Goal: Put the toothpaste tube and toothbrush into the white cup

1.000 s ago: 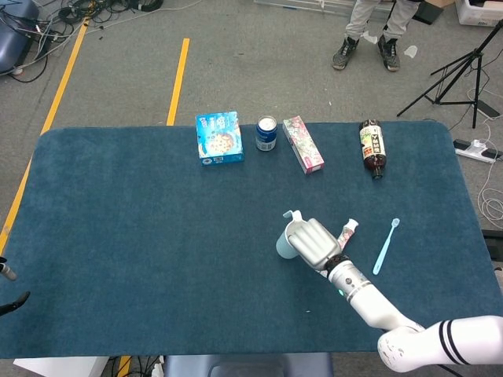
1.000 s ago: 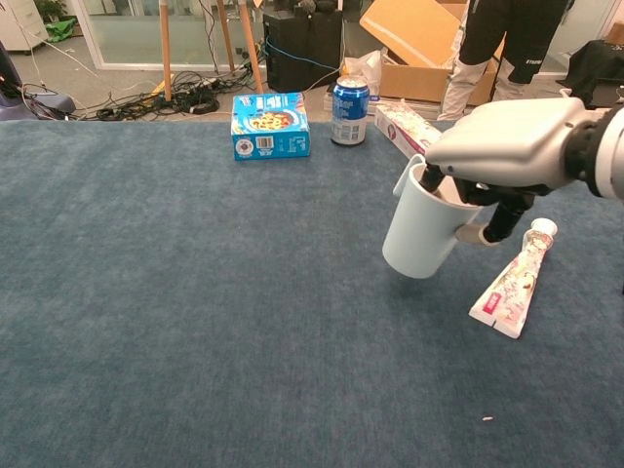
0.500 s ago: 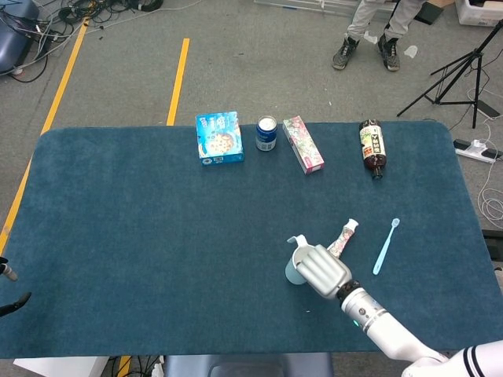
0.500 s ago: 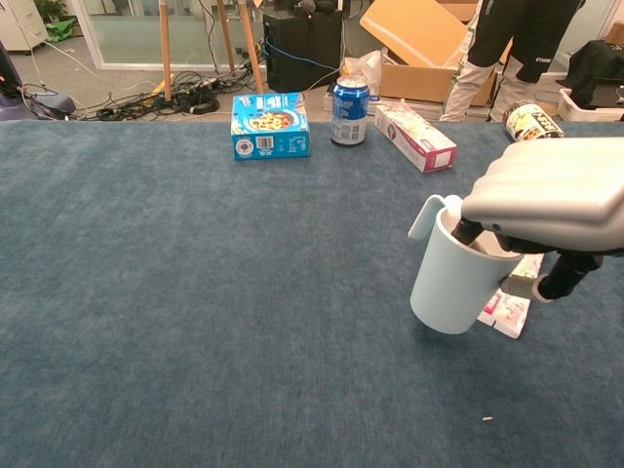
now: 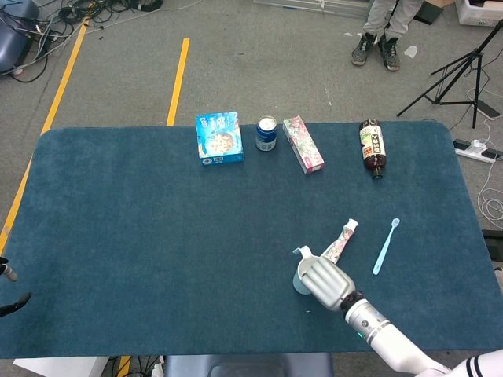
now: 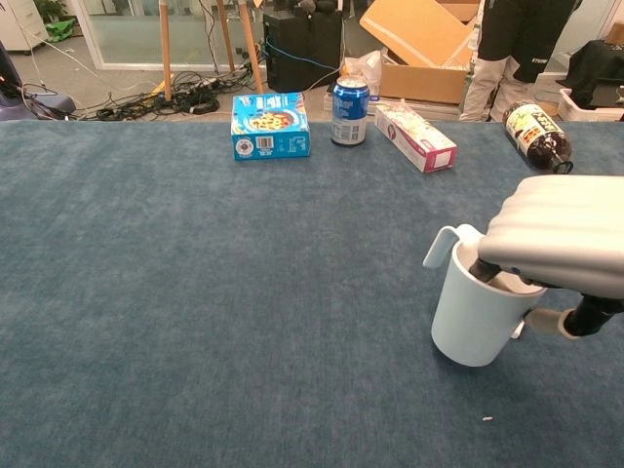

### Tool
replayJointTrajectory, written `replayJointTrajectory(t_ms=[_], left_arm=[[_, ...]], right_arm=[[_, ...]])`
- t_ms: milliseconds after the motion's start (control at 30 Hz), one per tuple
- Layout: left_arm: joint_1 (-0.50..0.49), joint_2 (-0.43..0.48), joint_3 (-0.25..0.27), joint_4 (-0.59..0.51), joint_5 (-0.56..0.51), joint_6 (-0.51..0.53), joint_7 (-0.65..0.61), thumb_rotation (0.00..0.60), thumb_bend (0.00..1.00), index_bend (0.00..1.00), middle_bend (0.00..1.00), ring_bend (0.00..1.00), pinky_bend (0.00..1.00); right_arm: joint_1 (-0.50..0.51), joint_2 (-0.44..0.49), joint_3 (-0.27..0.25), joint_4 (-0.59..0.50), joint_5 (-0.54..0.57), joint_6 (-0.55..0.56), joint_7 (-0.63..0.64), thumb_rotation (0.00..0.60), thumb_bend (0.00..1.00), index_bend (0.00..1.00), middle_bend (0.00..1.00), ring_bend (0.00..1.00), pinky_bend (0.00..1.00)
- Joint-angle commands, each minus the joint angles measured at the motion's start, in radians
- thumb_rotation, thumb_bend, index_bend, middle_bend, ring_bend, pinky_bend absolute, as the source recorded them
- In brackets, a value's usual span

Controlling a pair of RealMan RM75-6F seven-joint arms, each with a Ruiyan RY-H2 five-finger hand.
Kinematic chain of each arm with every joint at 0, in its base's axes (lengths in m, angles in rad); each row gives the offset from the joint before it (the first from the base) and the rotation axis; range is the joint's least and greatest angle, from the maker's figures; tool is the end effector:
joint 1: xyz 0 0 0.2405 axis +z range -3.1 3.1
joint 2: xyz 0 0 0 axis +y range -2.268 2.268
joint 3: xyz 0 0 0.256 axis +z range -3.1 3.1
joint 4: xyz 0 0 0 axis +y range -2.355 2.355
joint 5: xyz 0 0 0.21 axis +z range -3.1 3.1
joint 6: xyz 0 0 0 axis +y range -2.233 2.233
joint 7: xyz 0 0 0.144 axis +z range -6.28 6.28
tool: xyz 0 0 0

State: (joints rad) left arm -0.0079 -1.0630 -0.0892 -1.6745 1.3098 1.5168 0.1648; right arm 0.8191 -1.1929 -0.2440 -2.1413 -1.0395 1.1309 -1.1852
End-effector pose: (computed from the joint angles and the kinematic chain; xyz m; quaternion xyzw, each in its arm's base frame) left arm -0.3357 0.1607 0.1909 -0.5365 -0.3855 -0.3001 0.6881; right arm -0.1431 -0.2193 0.0381 0.9060 -0.1060 0.1291 0.3889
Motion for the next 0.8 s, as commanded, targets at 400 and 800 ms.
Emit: replayJointTrajectory(t_ms=[400, 800], left_arm=[[0.000, 0.000, 0.001, 0.000, 0.000, -0.003, 0.001, 0.600, 0.11, 0.53, 0.33, 0.36, 0.41], [-0.002, 0.000, 0.001, -0.002, -0.006, -0.008, 0.007, 0.600, 0.10, 0.53, 0.33, 0.36, 0.41]], right_arm=[[-0.016, -0.005, -0.007, 0.002, 0.008, -0.003, -0.032, 0.600, 0.30, 0.62, 1.00, 1.00, 1.00], [-0.028, 0.006, -0.009, -0.008, 0.006, 0.001, -0.041, 0.600, 0.20, 0.43, 1.00, 1.00, 1.00]])
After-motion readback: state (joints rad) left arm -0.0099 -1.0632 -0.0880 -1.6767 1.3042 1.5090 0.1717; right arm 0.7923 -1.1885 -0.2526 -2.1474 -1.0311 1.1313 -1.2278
